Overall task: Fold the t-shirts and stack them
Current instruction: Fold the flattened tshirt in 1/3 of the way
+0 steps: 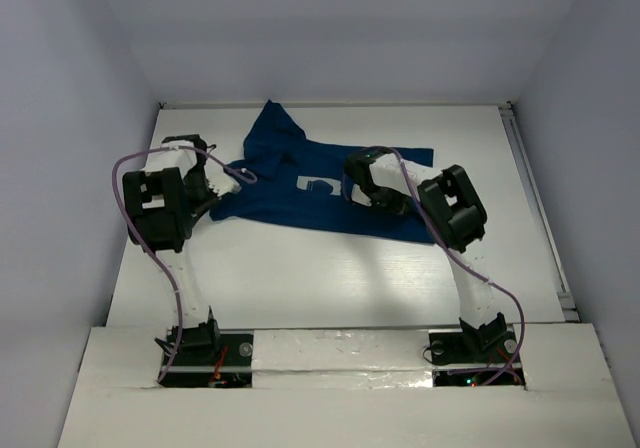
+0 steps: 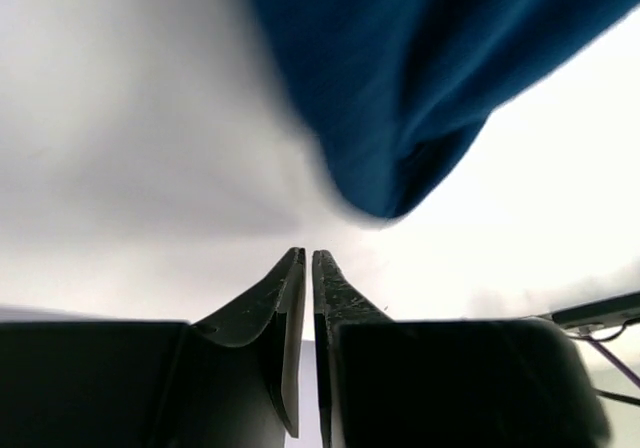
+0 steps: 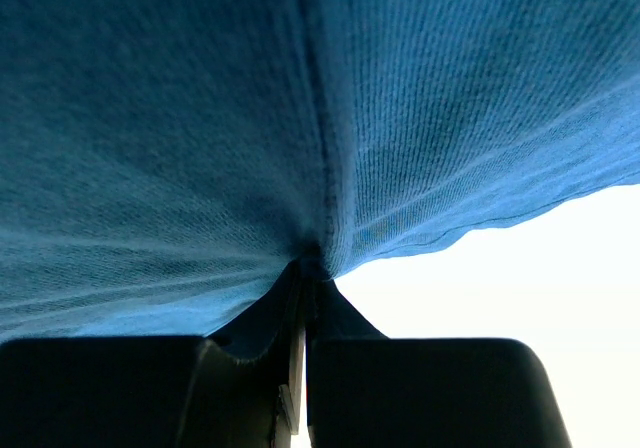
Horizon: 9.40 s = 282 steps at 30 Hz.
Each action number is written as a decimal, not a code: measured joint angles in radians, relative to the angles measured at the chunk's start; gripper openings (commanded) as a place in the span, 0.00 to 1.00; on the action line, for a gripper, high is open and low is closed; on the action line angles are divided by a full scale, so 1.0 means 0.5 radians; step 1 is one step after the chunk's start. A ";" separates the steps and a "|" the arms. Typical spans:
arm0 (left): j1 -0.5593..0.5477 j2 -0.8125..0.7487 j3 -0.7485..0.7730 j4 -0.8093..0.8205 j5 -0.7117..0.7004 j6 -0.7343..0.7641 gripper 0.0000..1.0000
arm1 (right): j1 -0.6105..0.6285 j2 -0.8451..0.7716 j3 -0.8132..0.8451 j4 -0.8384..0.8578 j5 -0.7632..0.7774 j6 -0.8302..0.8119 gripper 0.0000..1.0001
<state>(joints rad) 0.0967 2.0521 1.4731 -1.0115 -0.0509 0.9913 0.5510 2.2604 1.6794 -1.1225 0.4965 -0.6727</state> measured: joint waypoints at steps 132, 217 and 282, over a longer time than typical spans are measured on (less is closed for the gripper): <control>-0.562 0.220 0.573 0.433 0.862 -0.296 0.03 | -0.292 0.282 0.367 0.521 0.906 0.334 0.38; -0.700 -0.262 -0.414 1.344 0.874 -0.784 0.00 | -0.288 -0.404 -0.288 0.465 -0.669 0.450 0.05; -0.333 -0.354 0.330 0.951 0.944 -0.588 0.36 | -0.629 -0.281 0.749 0.267 -1.003 0.545 0.36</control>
<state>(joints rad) -0.0700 1.8751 1.6379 -0.5358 0.4210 0.6971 0.2363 2.1201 2.0541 -0.9890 -0.0051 -0.4004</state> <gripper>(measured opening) 0.362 0.338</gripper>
